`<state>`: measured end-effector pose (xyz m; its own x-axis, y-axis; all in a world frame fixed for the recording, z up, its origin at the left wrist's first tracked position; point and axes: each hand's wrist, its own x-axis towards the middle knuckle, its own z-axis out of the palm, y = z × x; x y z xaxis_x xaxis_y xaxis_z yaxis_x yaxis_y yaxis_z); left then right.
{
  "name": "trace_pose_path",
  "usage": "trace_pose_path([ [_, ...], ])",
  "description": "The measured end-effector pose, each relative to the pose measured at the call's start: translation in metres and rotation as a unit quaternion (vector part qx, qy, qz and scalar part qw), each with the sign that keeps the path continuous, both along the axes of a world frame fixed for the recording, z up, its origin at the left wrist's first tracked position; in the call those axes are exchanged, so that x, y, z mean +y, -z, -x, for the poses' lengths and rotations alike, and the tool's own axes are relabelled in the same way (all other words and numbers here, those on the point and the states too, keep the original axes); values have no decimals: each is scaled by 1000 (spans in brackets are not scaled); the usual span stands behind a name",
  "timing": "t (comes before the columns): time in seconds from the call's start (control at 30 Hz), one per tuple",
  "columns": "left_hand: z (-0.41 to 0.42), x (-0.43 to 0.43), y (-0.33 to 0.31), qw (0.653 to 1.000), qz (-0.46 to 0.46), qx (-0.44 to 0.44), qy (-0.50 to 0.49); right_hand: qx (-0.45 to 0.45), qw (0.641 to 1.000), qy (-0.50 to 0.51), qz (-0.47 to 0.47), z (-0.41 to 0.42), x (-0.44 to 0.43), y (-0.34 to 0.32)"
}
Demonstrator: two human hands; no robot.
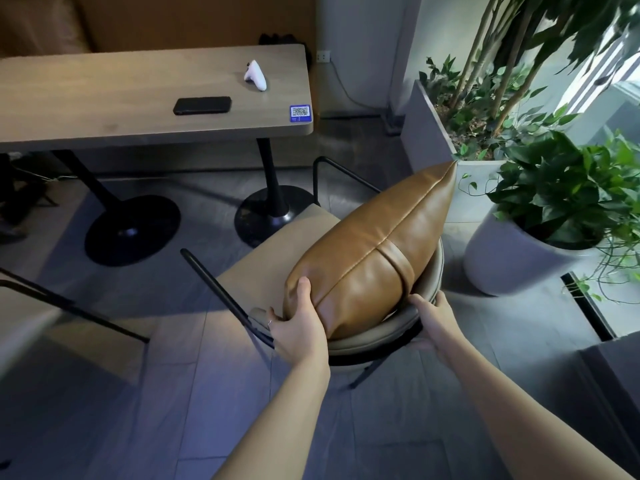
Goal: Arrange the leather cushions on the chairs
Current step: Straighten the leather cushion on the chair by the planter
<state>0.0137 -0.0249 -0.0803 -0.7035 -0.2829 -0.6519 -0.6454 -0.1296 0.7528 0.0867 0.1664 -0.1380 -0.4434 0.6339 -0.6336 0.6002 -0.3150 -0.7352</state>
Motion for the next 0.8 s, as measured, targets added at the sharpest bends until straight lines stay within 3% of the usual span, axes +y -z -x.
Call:
trace_pose_path([
  [0.8, 165, -136, 3, 994, 10, 67, 91, 35, 997, 52, 40, 97, -142, 20],
])
